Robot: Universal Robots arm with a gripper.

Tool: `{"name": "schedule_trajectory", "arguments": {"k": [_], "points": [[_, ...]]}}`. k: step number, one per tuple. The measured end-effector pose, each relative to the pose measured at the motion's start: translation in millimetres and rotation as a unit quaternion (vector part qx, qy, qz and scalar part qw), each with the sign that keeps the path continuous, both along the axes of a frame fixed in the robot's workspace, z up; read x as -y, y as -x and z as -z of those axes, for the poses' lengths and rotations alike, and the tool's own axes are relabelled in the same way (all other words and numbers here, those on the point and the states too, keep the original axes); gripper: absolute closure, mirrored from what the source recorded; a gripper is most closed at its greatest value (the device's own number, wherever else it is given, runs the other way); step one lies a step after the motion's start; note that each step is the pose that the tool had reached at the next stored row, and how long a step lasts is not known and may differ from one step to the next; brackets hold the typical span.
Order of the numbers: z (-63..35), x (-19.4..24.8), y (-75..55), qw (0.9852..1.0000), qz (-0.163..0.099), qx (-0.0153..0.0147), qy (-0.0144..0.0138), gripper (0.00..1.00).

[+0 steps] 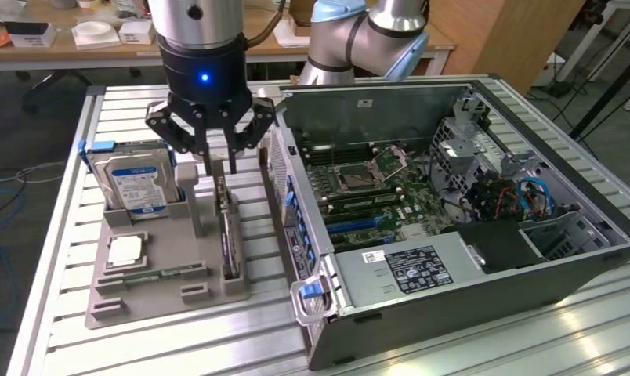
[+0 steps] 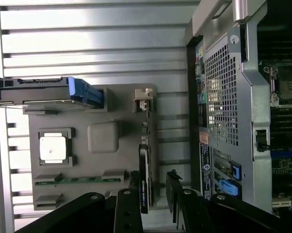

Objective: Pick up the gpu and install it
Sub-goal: 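Pick up the gpu and move the gpu toward the slot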

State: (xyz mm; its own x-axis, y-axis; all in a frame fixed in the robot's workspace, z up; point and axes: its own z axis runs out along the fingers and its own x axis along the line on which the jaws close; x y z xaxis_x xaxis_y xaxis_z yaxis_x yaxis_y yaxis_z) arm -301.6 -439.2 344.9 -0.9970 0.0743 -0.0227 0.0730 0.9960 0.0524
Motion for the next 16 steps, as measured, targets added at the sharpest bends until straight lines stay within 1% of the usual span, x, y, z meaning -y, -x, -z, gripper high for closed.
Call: {"name": "schedule_trajectory", "arguments": {"k": [16], "points": [[29.0,0.0,0.0,1.0,0.0,0.0,0.0,0.64]]}}
